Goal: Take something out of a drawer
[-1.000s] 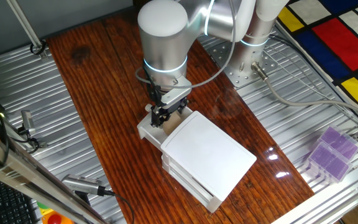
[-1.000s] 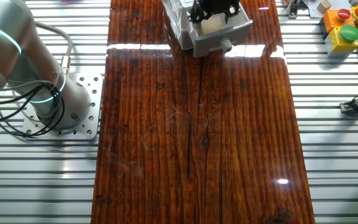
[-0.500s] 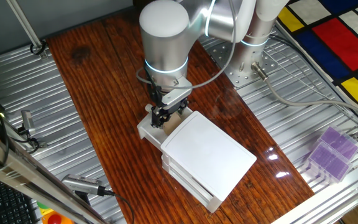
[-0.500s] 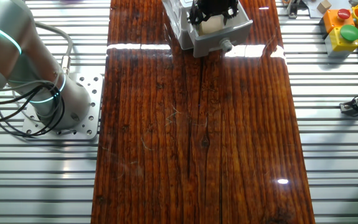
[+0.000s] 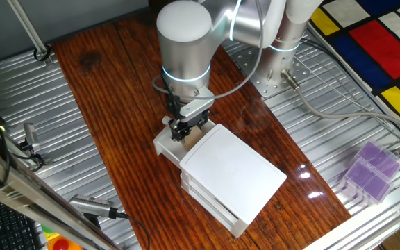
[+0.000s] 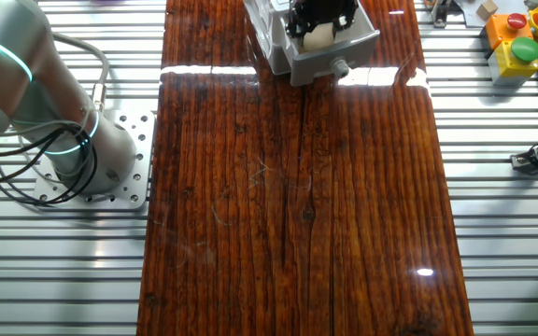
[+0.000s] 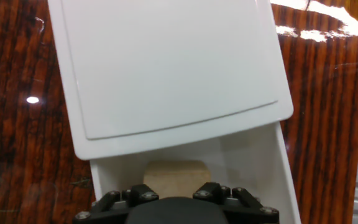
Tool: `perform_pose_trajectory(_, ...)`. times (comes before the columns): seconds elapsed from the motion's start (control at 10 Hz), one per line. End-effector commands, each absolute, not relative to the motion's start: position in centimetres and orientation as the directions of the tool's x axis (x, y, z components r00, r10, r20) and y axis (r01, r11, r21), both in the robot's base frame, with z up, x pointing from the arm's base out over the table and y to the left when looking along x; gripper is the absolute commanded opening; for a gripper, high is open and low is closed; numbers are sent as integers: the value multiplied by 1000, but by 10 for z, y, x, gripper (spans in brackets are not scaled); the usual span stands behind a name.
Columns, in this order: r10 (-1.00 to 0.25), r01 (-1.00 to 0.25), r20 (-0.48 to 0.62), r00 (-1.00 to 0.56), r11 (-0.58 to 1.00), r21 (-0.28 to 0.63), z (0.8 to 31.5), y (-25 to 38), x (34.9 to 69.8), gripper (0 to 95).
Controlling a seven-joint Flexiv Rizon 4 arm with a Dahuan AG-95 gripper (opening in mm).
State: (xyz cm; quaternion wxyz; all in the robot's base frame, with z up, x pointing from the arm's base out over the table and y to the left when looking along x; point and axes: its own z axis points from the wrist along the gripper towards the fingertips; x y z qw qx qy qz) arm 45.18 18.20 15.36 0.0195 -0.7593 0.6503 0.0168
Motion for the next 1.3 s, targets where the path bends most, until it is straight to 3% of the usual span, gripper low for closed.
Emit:
perform_pose_trajectory(0.1,-991,-992,-53,125,-126,0,161,183,451,0)
perform_pose_trajectory(1.3,-993,-994,-33,110,-110,17,204,180,459,0)
